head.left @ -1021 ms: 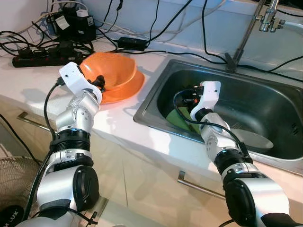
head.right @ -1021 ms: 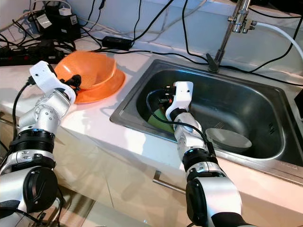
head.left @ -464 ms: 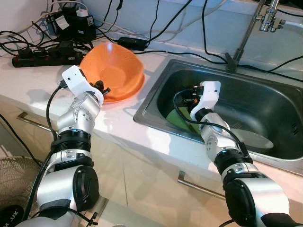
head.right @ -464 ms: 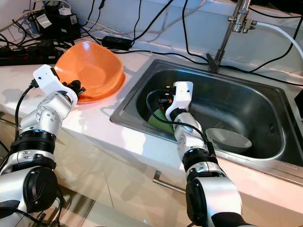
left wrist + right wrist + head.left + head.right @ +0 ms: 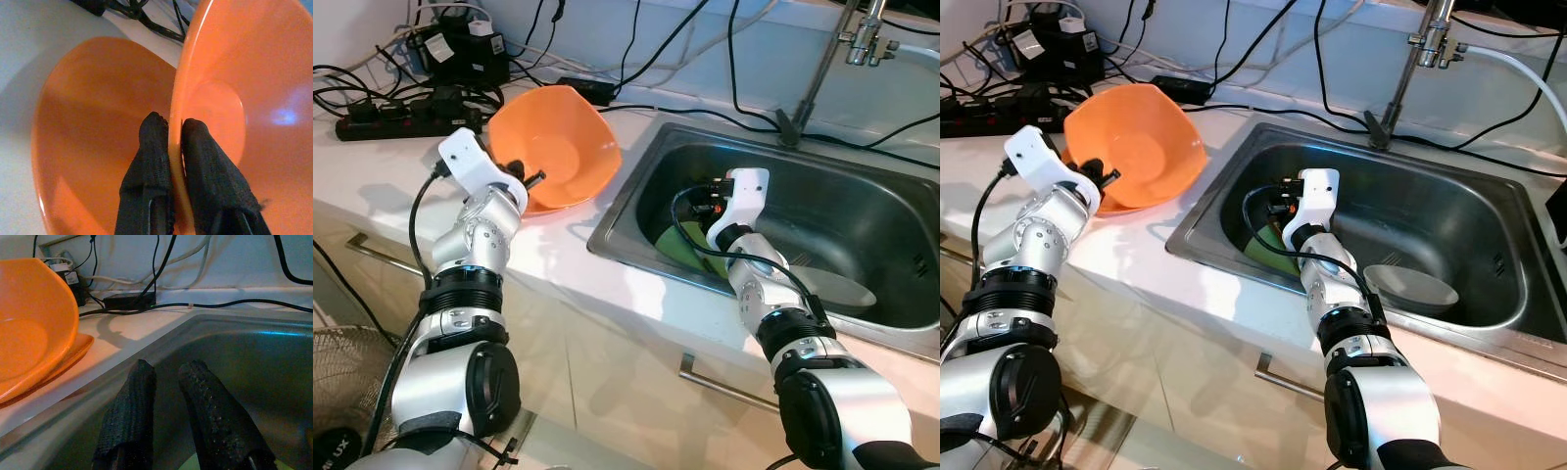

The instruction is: Kitchen organization

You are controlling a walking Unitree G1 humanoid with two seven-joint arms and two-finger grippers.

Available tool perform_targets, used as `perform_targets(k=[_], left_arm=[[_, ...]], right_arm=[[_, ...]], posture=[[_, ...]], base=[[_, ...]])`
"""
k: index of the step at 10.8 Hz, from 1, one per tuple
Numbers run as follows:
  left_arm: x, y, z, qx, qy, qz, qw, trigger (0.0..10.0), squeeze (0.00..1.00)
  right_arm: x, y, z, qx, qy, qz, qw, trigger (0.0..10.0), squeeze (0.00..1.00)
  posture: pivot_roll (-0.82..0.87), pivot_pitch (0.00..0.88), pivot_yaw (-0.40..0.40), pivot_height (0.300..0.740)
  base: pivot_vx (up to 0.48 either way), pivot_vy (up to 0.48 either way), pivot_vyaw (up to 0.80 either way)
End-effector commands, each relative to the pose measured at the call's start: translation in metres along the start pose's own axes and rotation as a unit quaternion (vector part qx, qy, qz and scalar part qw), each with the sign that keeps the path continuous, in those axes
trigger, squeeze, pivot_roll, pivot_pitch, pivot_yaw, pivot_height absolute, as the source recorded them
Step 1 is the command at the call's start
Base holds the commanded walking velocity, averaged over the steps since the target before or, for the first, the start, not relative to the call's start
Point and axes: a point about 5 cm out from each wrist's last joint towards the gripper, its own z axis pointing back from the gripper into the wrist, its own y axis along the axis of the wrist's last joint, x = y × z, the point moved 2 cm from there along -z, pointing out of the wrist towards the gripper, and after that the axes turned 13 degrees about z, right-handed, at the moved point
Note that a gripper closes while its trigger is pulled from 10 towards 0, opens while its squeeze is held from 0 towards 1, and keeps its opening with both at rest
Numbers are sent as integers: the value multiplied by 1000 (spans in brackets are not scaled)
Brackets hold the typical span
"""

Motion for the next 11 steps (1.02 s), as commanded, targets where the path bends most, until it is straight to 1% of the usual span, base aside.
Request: perform_targets(k=[1, 2, 3, 4, 6, 7, 8, 9, 10, 11], left_arm=[[-5, -11, 0, -15, 15, -5, 1000, 0, 0], [-3, -5, 1, 2, 9, 2, 1000, 0, 0], [8, 11, 5, 50, -29, 17, 998, 0, 0], [28, 27, 13, 99, -93, 22, 991, 0, 0], [48, 36, 25, 133, -157, 27, 978, 0, 0], [46, 35, 25, 135, -156, 27, 978, 0, 0], [46, 35, 26, 137, -158, 34, 977, 0, 0], [55, 35, 31, 134, -202, 25, 970, 0, 0], [63, 33, 37, 134, -233, 3, 963, 8745, 0], [66, 29, 39, 130, -247, -17, 960, 10000, 0]], right_arm=[[4, -3, 3, -5, -4, 1, 1000, 10000, 0], [4, -3, 2, -5, -4, 1, 1000, 10000, 0], [4, -1, 2, -2, -4, 0, 1000, 10000, 0], [4, 0, 1, 1, -4, 0, 1000, 10000, 0], [5, 2, 1, 4, -6, -2, 1000, 10000, 0], [5, 3, 0, 5, -6, -4, 1000, 10000, 0], [5, 3, 0, 6, -7, -6, 1000, 10000, 0], [6, 6, 0, 11, -8, -11, 1000, 10000, 0], [7, 7, -1, 14, -8, -17, 1000, 10000, 1000], [8, 10, -1, 21, -9, -26, 999, 10000, 1000]], posture=[[254, 7, -48, 740], [253, 6, -48, 740], [252, 4, -49, 740], [252, 4, -49, 740], [254, 3, -50, 740], [255, 2, -49, 740], [254, 2, -48, 740], [254, 2, -46, 740], [254, 1, -45, 740], [254, 0, -42, 740]], base=[[0, 0, 0], [0, 0, 0], [0, 0, 0], [0, 0, 0], [0, 0, 0], [0, 0, 0], [0, 0, 0], [0, 0, 0], [0, 0, 0], [0, 0, 0]])
